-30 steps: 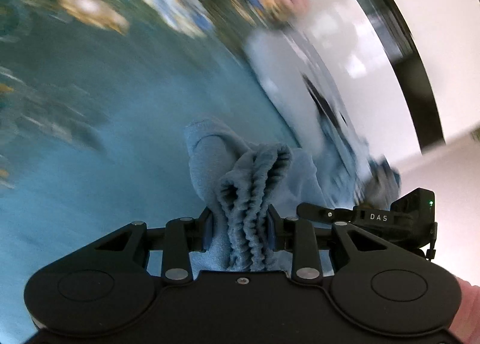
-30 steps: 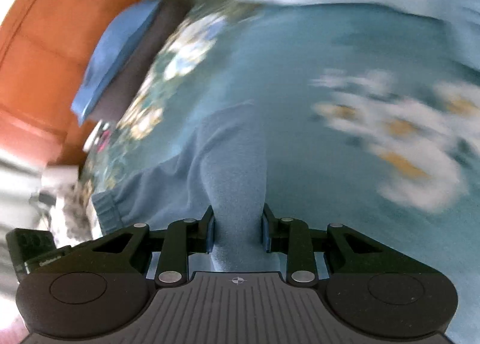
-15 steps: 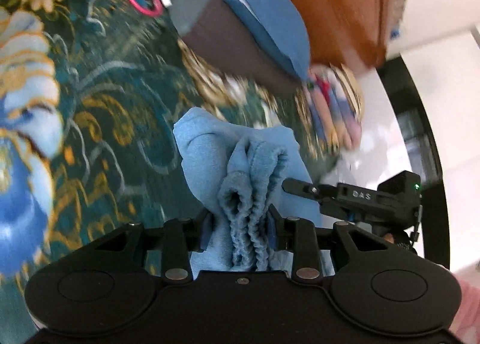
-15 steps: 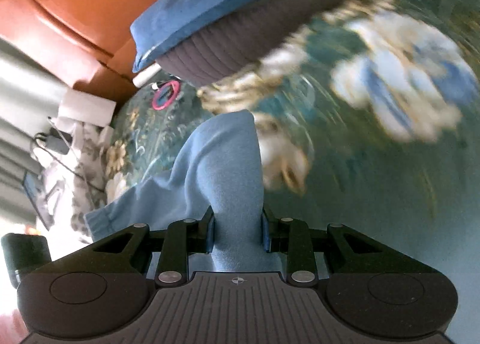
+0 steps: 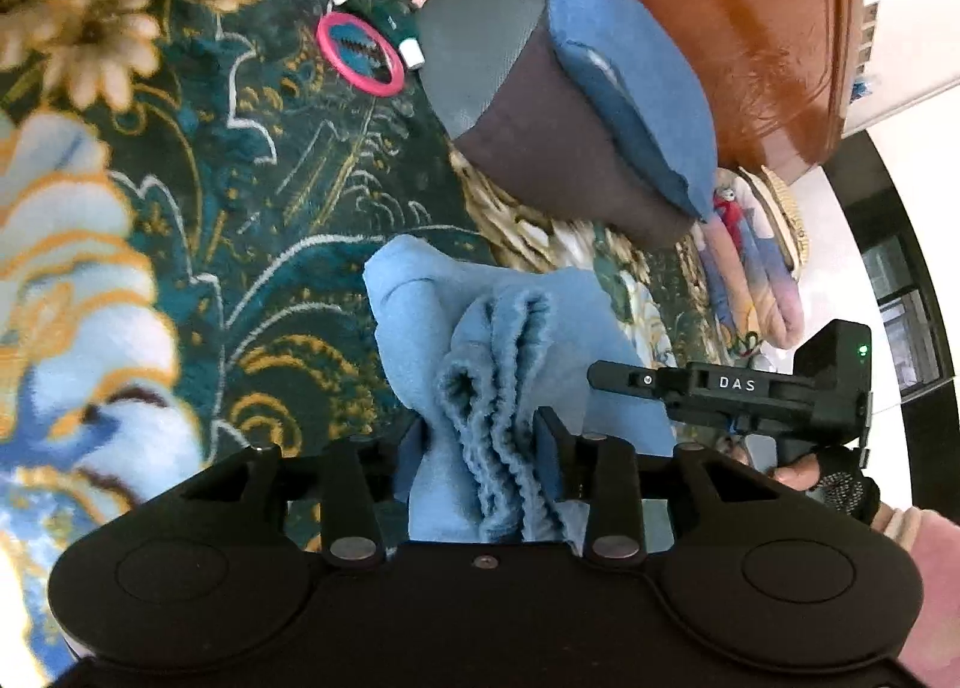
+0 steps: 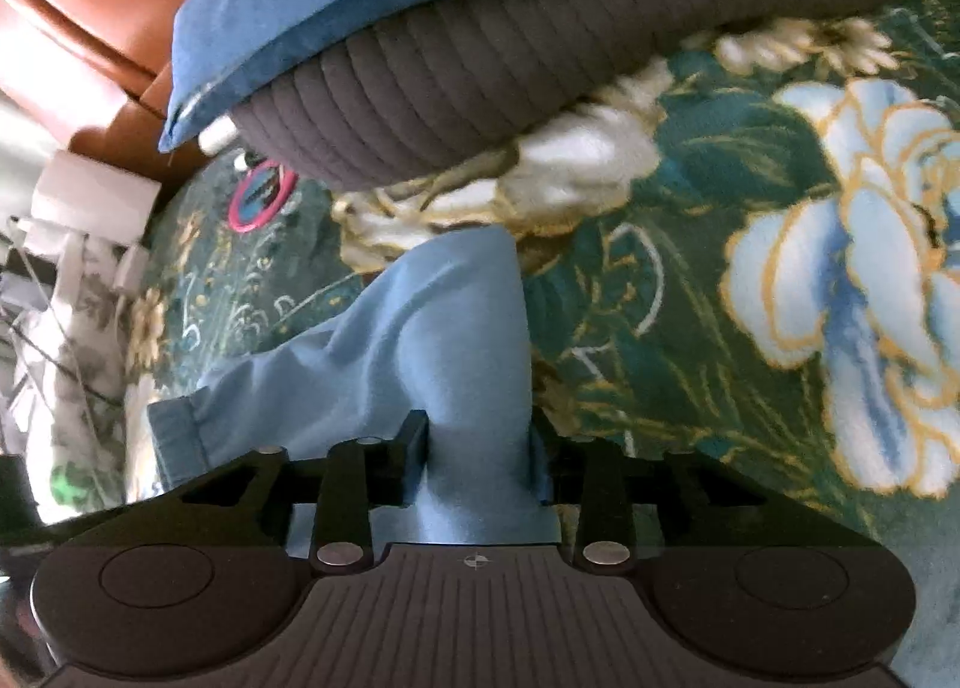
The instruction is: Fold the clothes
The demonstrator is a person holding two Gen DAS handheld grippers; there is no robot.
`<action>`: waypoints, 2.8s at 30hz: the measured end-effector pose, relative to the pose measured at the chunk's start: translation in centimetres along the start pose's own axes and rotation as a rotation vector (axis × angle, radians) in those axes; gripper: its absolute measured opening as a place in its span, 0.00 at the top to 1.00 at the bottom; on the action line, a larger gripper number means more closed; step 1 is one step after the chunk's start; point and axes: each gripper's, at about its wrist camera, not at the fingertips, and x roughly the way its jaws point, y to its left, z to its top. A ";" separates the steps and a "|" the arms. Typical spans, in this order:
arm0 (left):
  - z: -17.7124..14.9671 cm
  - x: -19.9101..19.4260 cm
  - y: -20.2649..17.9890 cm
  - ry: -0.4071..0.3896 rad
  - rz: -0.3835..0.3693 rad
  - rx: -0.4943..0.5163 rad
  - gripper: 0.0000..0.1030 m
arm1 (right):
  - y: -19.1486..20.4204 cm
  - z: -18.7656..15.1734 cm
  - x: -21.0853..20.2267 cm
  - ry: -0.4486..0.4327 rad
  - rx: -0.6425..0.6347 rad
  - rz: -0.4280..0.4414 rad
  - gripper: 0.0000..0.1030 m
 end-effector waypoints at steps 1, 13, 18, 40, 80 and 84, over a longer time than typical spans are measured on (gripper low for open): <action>0.1 -0.8 -0.3 -0.009 -0.002 0.028 0.63 | 0.0 -0.3 -0.7 -0.025 -0.004 -0.014 0.66; 1.9 0.3 -8.8 0.001 -0.046 0.414 0.63 | 0.5 -4.9 -6.2 -0.166 0.050 -0.149 0.92; 1.8 1.6 -6.8 0.023 0.039 0.375 0.64 | 1.1 -6.7 -4.9 -0.117 0.031 -0.135 0.92; -3.2 -2.5 -8.4 0.059 0.268 0.443 0.32 | 5.8 -17.0 -7.5 -0.261 0.130 -0.112 0.91; -29.8 -6.5 -22.7 0.023 0.592 0.548 0.02 | 5.8 -47.5 -22.7 -0.202 0.142 -0.203 0.54; -31.6 -7.2 -24.6 0.018 0.617 0.592 0.02 | 5.7 -49.1 -24.9 -0.222 0.149 -0.205 0.53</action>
